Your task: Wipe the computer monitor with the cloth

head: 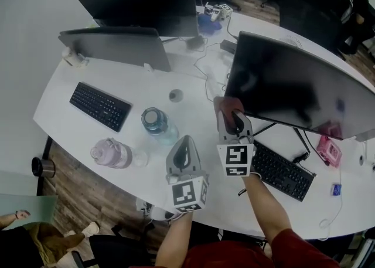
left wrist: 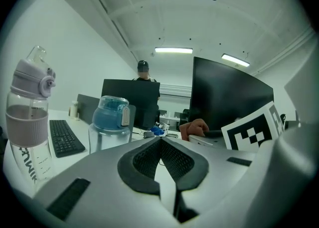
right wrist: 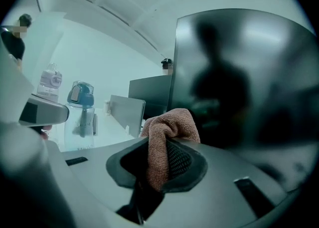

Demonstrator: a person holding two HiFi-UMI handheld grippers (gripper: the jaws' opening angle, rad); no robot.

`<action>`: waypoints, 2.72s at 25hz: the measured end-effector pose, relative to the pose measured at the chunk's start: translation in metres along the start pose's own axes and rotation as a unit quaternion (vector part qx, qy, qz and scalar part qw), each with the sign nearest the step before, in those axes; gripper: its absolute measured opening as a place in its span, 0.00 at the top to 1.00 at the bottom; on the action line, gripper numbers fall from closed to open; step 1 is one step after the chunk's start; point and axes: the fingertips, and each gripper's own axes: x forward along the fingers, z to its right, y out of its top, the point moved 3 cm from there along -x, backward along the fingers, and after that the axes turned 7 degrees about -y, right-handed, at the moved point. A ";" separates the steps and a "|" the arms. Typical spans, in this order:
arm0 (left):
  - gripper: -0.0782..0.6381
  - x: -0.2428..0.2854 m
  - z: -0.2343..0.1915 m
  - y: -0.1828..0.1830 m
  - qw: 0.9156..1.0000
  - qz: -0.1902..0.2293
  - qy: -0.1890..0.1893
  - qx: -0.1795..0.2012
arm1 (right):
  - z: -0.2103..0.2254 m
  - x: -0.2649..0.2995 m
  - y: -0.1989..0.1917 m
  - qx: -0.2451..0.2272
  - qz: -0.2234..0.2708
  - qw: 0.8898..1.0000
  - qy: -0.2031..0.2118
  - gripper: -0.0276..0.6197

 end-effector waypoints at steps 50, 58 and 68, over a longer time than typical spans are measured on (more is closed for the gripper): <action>0.86 -0.002 0.051 0.125 0.991 0.109 -0.059 0.050 | 0.055 -0.050 0.240 -0.020 0.213 0.976 -0.046 0.84; 0.86 -0.001 0.064 0.127 0.990 0.109 -0.069 0.049 | 0.069 -0.059 0.237 -0.023 0.212 0.975 -0.059 0.84; 0.86 0.010 0.111 0.125 0.987 0.109 -0.110 0.047 | 0.116 -0.082 0.227 -0.024 0.211 0.973 -0.094 0.84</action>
